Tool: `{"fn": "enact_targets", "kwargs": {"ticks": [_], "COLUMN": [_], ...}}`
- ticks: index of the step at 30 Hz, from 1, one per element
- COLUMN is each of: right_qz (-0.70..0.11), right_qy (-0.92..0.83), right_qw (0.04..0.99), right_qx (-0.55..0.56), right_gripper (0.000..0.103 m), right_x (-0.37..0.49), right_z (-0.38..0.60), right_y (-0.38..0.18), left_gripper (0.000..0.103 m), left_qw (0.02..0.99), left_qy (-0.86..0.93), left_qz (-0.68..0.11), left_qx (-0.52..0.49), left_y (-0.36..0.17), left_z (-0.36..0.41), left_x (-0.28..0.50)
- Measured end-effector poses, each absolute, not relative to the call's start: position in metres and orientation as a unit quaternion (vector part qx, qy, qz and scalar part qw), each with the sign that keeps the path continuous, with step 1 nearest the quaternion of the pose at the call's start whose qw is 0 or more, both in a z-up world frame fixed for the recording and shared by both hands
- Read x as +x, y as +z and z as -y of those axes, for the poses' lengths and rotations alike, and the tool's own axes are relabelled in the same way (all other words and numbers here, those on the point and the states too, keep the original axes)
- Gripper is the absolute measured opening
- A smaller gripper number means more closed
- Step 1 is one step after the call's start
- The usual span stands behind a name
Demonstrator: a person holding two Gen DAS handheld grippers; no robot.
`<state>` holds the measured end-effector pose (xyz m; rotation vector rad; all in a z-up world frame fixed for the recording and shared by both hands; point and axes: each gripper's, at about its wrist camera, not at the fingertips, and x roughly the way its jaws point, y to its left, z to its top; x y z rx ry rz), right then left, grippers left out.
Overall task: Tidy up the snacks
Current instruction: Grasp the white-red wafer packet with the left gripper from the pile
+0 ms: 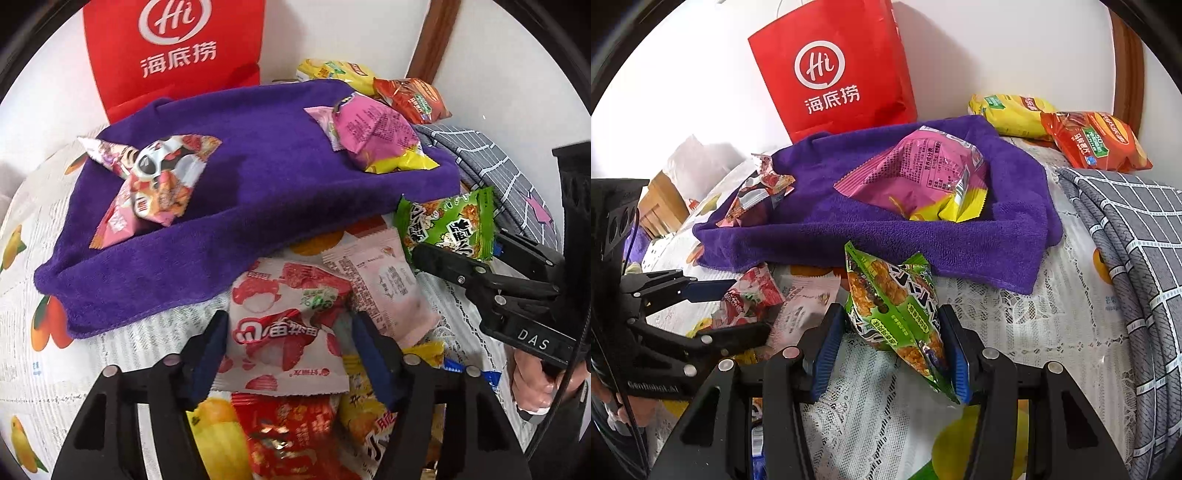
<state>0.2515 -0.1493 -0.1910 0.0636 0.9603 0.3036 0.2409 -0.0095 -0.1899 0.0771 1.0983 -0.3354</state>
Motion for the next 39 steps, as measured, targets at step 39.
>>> {"fn": "enact_targets", "kwargs": {"ticks": [39], "right_qz": [-0.402], "right_qy": [0.162], "right_qw": [0.9], "right_qx": [0.045], "right_gripper": [0.051], "right_x": [0.237], "right_z": [0.158], "right_y": [-0.168], "left_gripper": [0.056], "left_qw": [0.861], "left_qy": [-0.225], "left_qz": [-0.456], "left_qx": [-0.003], "left_y": [-0.147], "left_z": [-0.003], "left_x": [0.221]}}
